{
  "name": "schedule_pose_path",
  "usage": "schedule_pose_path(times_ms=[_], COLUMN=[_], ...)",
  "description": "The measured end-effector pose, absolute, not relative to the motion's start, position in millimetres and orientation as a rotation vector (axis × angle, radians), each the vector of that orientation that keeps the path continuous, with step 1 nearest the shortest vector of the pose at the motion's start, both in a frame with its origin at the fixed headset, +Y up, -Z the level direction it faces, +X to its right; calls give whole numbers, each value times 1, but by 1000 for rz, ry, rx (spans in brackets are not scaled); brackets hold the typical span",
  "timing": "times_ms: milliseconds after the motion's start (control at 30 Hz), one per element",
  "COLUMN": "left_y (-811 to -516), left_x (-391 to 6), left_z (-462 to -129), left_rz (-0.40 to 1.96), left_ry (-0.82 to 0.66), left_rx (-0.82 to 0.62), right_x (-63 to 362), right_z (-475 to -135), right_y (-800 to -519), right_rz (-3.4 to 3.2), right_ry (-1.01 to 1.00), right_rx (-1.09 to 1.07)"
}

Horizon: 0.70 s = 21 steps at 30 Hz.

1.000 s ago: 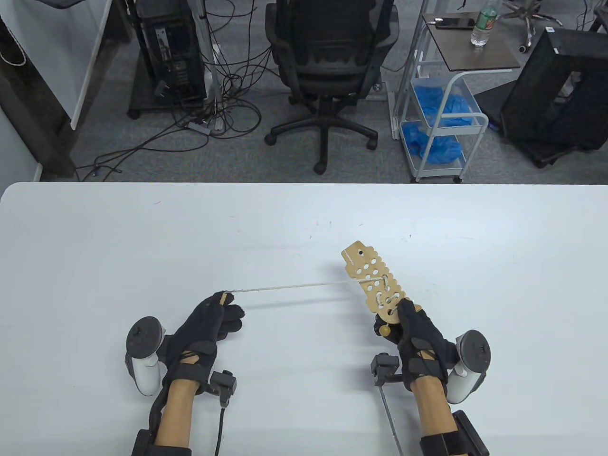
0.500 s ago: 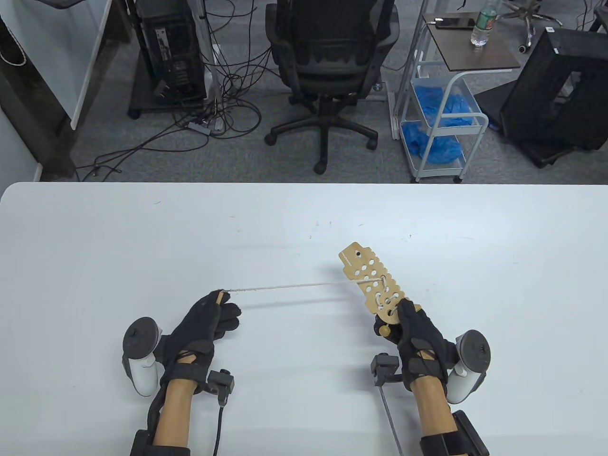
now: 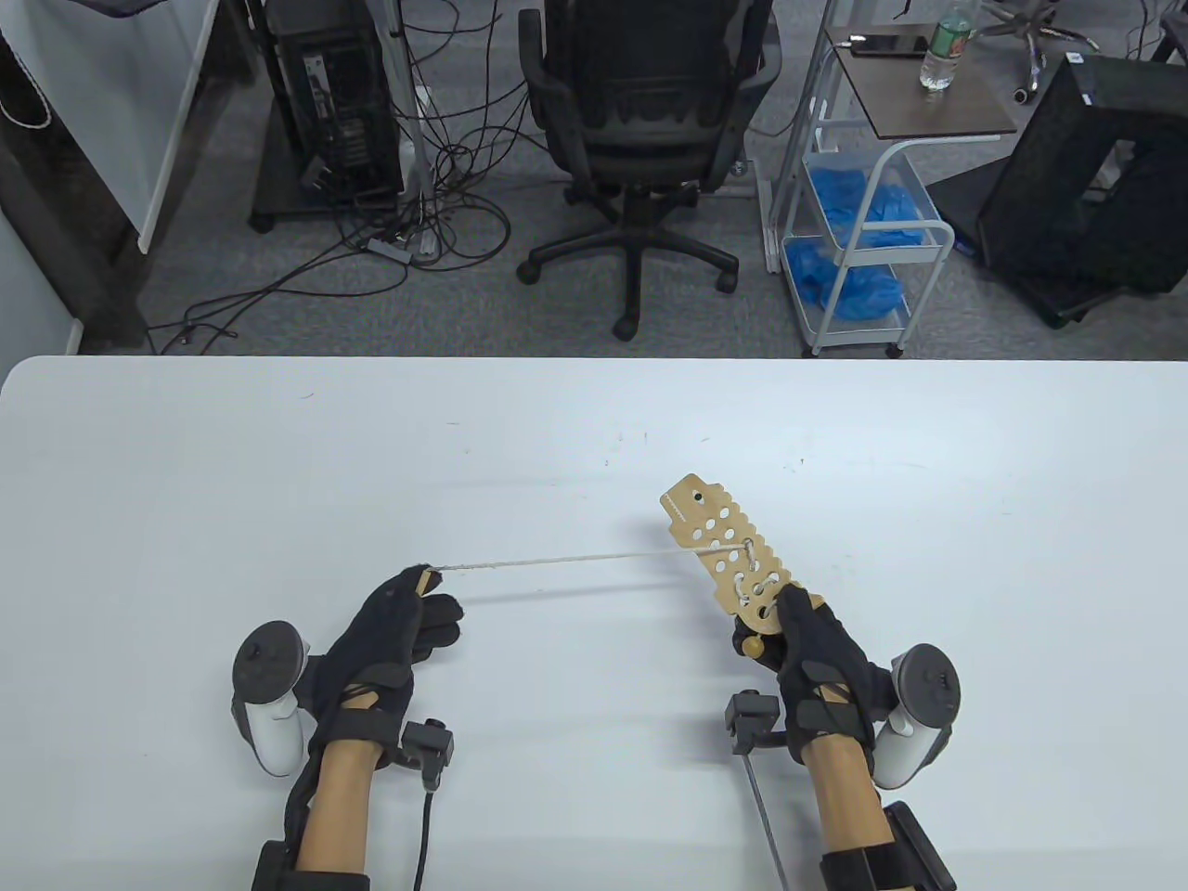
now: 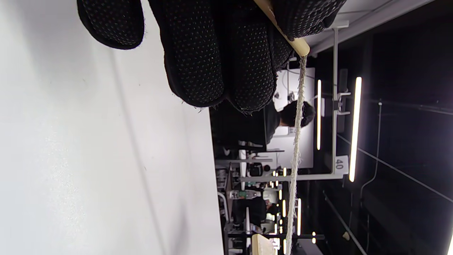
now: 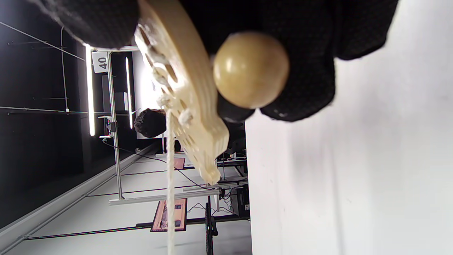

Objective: Remove rope from all holes on crocodile lacing toy

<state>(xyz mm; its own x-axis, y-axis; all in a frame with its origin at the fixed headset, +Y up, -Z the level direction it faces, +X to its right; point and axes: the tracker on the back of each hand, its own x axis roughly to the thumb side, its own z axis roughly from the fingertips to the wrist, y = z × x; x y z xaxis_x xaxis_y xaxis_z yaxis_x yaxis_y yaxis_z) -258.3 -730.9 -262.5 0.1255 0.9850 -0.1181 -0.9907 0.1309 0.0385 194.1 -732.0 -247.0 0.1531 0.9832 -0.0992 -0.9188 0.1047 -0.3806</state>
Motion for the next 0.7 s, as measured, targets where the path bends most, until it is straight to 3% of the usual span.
schedule_pose_path(times_ms=[700], left_y=[-735], left_x=[-269], left_z=[-261], left_rz=[1495], left_ry=[179], left_rx=[-21], right_x=[200], right_z=[-246], right_y=[-738], right_rz=[1340], right_ry=[-217], right_rx=[-445])
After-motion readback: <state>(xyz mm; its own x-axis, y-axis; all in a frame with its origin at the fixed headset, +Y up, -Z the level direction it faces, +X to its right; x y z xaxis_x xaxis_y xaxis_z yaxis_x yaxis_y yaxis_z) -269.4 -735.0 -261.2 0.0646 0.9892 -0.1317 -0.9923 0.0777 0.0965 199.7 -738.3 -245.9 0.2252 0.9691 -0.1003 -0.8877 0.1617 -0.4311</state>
